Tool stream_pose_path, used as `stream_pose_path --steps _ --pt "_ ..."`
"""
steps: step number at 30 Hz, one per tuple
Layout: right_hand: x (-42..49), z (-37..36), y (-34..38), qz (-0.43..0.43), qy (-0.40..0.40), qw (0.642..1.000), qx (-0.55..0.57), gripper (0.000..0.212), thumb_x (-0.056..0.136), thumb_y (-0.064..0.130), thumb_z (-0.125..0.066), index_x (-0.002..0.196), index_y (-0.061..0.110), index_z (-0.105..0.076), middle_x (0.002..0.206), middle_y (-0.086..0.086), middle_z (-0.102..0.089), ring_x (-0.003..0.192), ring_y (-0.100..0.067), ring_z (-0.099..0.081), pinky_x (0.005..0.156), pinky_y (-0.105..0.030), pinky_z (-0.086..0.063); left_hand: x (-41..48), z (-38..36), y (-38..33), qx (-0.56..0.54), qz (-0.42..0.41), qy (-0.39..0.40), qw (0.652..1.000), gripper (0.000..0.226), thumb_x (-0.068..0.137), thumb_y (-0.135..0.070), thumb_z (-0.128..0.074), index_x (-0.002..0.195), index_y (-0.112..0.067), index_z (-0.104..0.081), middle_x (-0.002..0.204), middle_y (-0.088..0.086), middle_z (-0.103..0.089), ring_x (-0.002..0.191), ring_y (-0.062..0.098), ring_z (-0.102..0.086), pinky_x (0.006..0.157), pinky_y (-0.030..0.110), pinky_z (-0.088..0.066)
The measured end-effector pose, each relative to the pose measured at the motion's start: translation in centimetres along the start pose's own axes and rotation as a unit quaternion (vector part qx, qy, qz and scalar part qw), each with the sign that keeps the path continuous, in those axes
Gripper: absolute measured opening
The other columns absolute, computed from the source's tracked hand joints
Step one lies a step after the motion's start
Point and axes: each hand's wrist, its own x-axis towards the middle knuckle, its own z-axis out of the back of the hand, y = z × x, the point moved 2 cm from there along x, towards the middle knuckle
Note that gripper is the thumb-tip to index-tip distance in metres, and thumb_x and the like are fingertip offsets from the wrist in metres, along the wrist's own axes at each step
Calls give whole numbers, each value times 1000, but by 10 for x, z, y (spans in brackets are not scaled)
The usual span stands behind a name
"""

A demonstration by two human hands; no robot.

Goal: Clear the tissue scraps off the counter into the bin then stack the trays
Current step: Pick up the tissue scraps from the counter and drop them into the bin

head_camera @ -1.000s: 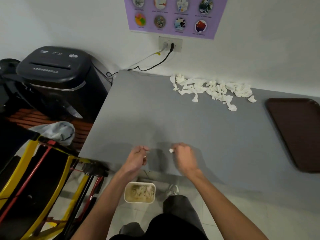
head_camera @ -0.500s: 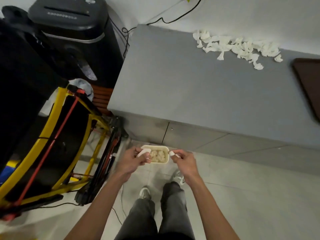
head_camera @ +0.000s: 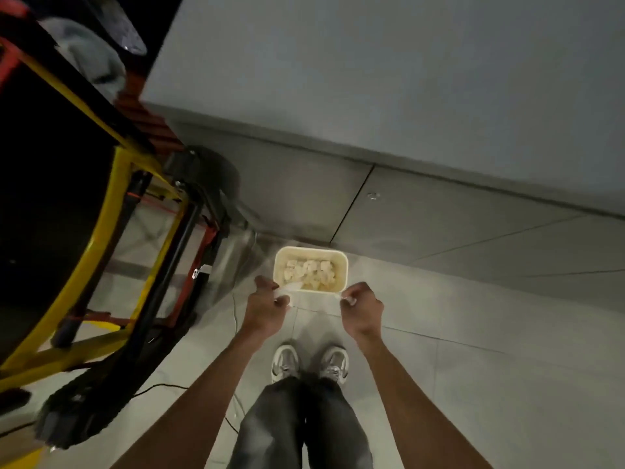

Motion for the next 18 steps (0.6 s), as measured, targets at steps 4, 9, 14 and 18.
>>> stream_pose_path --steps 4,9,14,18 --pt "65 -59 -22 108 23 990 -90 20 100 4 -52 95 22 -58 98 -1 -69 86 -19 -60 70 -20 -43 72 -49 31 81 -54 -22 995 25 92 -22 -73 107 -14 -56 99 7 -73 85 24 -71 59 21 -51" --pt "142 -127 -43 124 84 975 -166 29 102 4 -45 117 10 -68 124 -17 -62 113 -36 -64 95 -36 -53 159 -109 61 171 -88 -10 981 21 92 -20 -70 111 -19 -62 103 11 -72 96 30 -69 80 36 -57" --pt "211 -177 -57 116 134 950 -258 36 105 12 -45 137 5 -59 140 -20 -56 128 -36 -58 108 -40 -49 238 -160 92 154 -49 29 986 19 101 -23 -53 113 -16 -67 121 12 -65 110 32 -63 91 37 -50" --pt "234 -193 -67 93 168 937 -293 42 107 21 -48 147 11 -54 146 -17 -55 136 -35 -54 114 -40 -44 259 -180 101 218 -64 91 970 28 100 -24 -55 125 -16 -65 128 7 -67 114 31 -65 92 34 -50"
